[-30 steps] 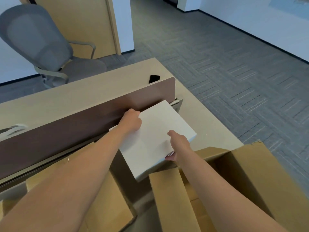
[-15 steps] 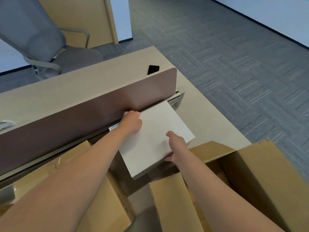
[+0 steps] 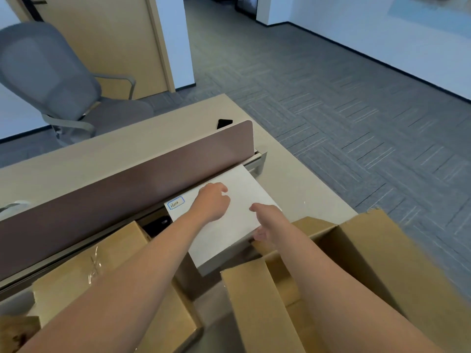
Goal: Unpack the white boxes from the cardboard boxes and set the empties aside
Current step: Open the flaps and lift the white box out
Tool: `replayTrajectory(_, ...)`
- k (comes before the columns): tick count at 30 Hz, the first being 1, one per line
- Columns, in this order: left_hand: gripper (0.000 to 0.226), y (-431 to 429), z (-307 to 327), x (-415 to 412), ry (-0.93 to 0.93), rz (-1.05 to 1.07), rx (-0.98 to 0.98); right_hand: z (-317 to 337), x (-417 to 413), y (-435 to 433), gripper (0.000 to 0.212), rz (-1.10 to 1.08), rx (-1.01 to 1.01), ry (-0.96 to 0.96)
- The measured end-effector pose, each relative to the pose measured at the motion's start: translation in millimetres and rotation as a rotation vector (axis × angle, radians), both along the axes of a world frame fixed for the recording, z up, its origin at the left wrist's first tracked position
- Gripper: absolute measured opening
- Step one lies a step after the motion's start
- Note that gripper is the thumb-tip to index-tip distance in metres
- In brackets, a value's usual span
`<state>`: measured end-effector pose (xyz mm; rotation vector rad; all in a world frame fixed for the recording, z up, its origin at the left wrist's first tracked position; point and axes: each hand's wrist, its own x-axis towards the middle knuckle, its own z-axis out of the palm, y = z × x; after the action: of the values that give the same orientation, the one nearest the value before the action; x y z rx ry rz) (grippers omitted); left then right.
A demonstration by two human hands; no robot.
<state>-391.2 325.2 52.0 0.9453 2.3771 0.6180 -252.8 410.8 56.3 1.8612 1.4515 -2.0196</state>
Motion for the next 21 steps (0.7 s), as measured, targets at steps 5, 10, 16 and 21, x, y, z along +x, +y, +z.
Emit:
replayTrajectory(5,0.019,-4,33,62,-0.011,0.060,0.135,30,46,-3,0.025,0.036,0.310,0.040)
replayTrajectory(10,0.016,-9,49,136,-0.069,-0.032,0.199,52,120,-10,0.016,0.064,0.485,0.055)
replayTrajectory(16,0.019,-9,53,209,-0.112,-0.108,0.167,64,199,-6,0.015,0.098,0.601,-0.007)
replayTrajectory(21,0.020,-8,62,264,-0.117,-0.130,0.135,63,255,8,0.021,0.126,0.676,-0.058)
